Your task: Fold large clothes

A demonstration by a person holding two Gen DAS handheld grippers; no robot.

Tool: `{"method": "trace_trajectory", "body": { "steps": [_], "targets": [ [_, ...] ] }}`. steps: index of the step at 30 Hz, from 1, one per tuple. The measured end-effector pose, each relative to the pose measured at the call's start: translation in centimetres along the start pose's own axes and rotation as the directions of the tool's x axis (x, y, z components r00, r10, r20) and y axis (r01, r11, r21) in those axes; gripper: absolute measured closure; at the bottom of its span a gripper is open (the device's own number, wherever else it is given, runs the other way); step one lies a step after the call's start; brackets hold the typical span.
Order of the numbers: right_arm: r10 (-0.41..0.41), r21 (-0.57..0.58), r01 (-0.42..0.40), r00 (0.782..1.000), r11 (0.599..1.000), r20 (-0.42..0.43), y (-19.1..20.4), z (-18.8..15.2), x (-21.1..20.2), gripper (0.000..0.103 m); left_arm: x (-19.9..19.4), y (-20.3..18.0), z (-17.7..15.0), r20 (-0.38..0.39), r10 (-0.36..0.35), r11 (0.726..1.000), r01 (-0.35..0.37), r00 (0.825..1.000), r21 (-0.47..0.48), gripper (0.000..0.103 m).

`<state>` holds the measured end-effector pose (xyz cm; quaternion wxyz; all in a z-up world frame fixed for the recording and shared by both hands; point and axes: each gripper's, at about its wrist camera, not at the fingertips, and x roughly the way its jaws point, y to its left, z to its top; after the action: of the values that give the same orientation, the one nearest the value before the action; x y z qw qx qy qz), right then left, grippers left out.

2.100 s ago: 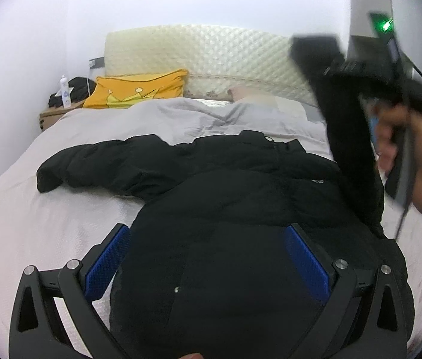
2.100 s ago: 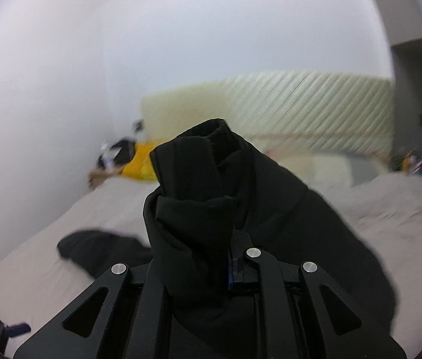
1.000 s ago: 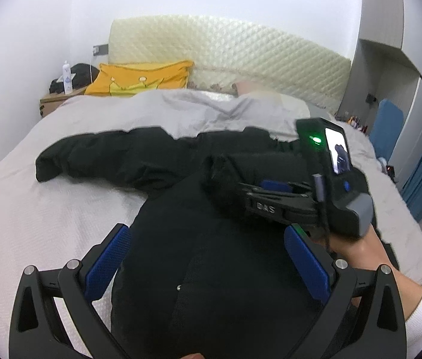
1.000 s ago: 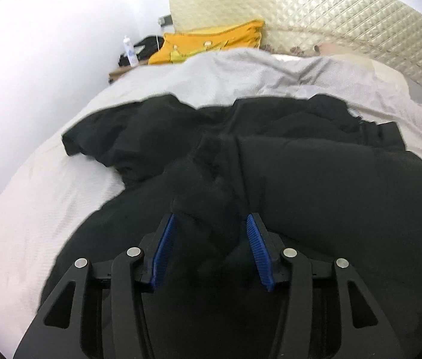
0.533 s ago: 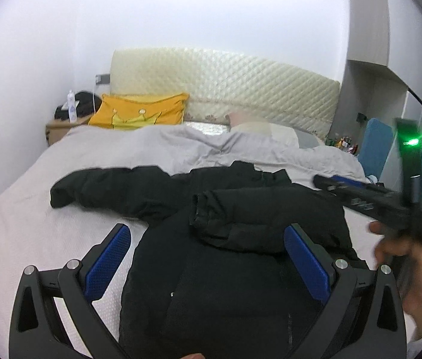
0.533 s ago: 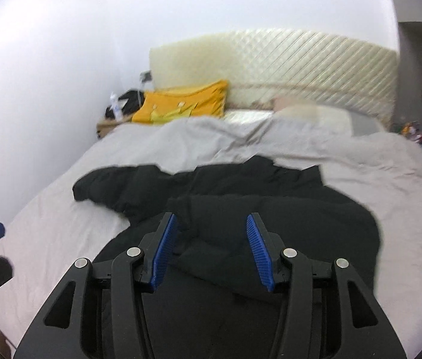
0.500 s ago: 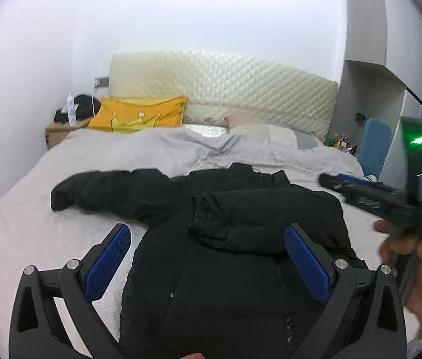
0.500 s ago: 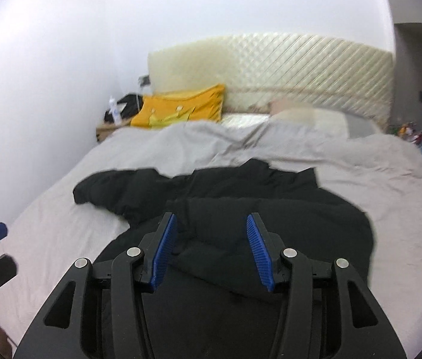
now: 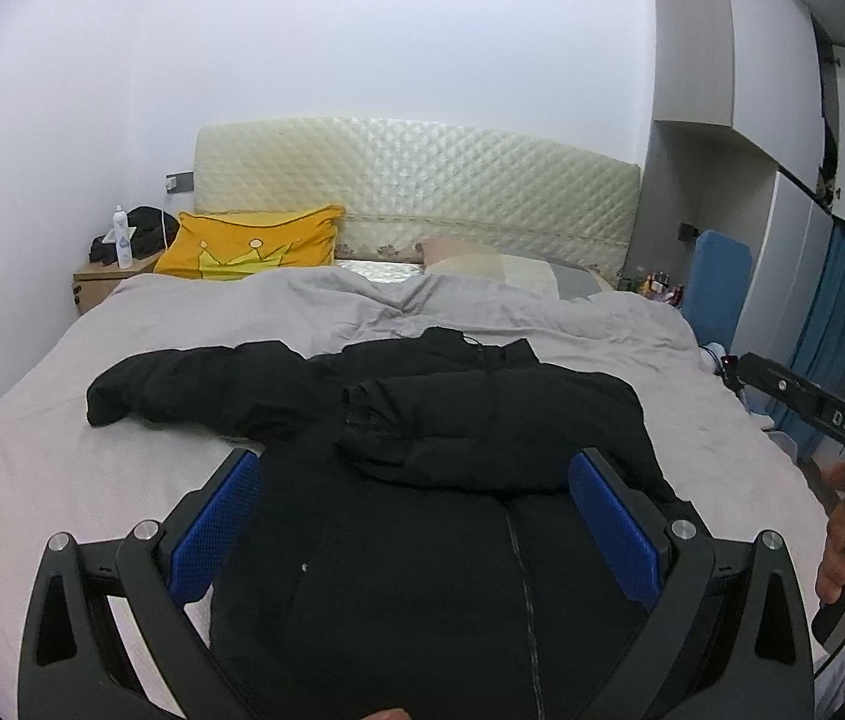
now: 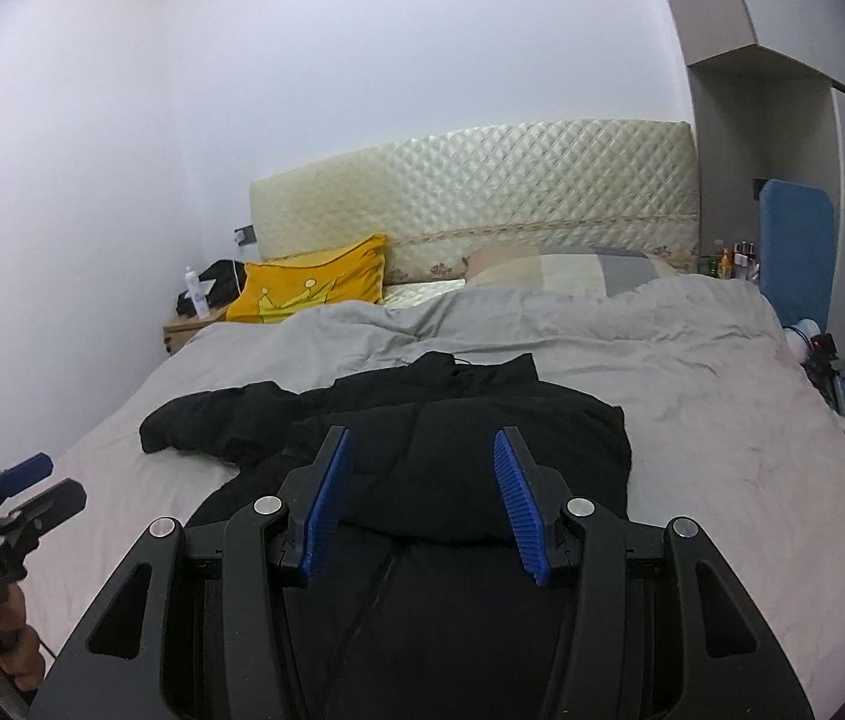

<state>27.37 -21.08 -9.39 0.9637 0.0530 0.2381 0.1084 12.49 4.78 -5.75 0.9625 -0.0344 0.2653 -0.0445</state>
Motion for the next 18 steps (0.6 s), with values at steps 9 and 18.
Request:
{"method": "trace_trajectory", "body": {
  "steps": [9,18],
  "targets": [
    [-0.026,0.035,0.025,1.000,0.999,0.016,-2.1,-4.8,-2.7,0.056,-0.2,-2.1,-2.7,0.001,-0.029,0.999,0.029,1.000,0.031,0.001],
    [-0.076,-0.005,0.076,0.997,0.997,0.013,-2.5,-8.7,-4.4,0.056,0.8,-2.1,-5.3,-0.031,-0.034,0.999,0.034,0.999,0.003,0.001]
  ]
}}
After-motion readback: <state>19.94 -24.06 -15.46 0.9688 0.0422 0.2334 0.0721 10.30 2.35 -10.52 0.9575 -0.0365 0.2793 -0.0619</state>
